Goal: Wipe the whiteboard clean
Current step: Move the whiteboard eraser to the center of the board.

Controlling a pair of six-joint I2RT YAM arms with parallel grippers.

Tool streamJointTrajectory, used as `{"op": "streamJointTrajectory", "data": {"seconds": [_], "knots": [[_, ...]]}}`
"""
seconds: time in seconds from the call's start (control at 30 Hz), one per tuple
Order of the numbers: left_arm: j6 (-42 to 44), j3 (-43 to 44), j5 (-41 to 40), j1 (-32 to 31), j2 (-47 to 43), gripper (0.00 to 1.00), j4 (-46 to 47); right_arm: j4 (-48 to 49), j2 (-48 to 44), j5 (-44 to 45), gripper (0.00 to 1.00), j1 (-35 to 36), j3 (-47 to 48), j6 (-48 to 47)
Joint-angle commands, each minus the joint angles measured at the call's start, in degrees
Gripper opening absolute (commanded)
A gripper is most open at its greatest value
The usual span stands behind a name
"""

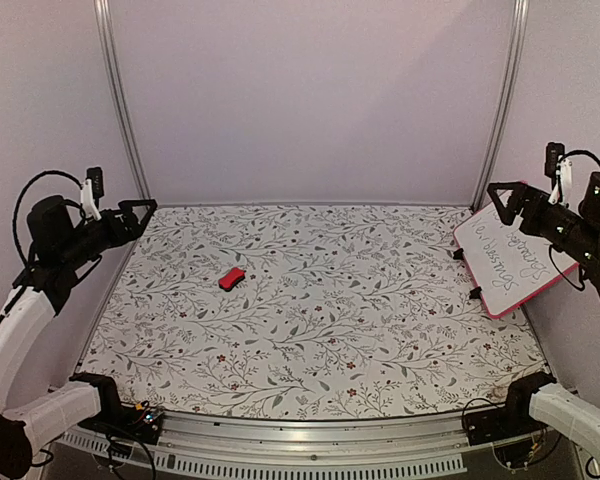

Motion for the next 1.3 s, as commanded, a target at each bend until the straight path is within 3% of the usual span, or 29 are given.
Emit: {"op": "streamJointTrajectory", "data": {"seconds": [0.0, 0.27, 0.43, 0.63, 1.0, 1.27], "knots": [[0.3, -2.1, -3.0, 0.1, -3.5, 1.00, 1.3, -1.1, -1.3, 0.9, 0.99, 0.5, -2.1, -0.8], [0.4, -1.5, -0.2, 0.1, -1.9, 1.00, 0.7, -0.4, -1.9, -5.9, 0.99, 0.5, -1.5, -0.6], [0.2, -3.2, 1.5, 0.1, -3.2, 1.00, 3.0, 2.8, -4.6, -3.6, 0.99, 0.4, -3.0, -1.8], [0.2, -3.0, 2.3, 0.1, -2.0, 1.00, 2.7, -0.3, 2.7, -2.6, 0.99, 0.5, -0.2, -0.9], [0.4, -3.4, 5.2, 0.1, -1.2, 1.00, 3.5, -0.5, 19.6, 11.6, 0.98, 0.4, 1.9, 9.5], [-0.9, -3.2, 10.3, 0.1, 1.1, 1.00, 4.6, 5.8, 26.5, 28.2, 0.94, 1.6, -4.8, 19.8]]}}
